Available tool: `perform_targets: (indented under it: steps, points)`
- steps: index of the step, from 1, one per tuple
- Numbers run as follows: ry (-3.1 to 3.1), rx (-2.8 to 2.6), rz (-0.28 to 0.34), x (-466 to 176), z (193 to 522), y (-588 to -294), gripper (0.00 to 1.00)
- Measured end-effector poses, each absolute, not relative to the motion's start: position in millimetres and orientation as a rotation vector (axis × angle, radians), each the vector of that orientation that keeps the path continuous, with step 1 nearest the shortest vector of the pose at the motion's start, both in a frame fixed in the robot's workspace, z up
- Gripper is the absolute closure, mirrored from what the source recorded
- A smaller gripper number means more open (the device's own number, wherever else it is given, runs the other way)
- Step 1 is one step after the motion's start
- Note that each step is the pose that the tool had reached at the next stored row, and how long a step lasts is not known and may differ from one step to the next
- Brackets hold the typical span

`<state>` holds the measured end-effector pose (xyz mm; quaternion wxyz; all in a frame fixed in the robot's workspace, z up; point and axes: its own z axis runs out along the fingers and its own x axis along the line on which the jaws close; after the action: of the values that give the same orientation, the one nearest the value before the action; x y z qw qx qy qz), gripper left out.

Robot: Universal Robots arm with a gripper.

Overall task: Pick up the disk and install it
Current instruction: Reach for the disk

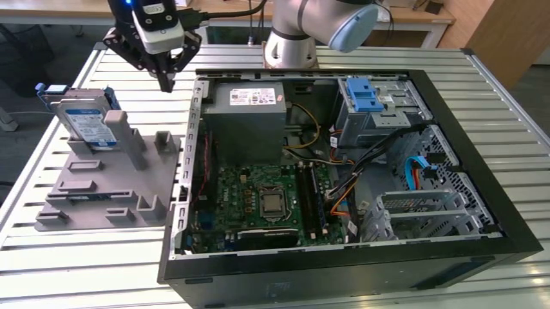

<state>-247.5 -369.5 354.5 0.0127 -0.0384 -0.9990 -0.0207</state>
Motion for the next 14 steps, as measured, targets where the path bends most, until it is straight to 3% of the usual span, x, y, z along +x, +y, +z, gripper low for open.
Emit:
perform_targets:
  steps: [14]
  points:
    - [-3.113,-0.120,-0.065,-251.0,352.7,-367.9,0.89]
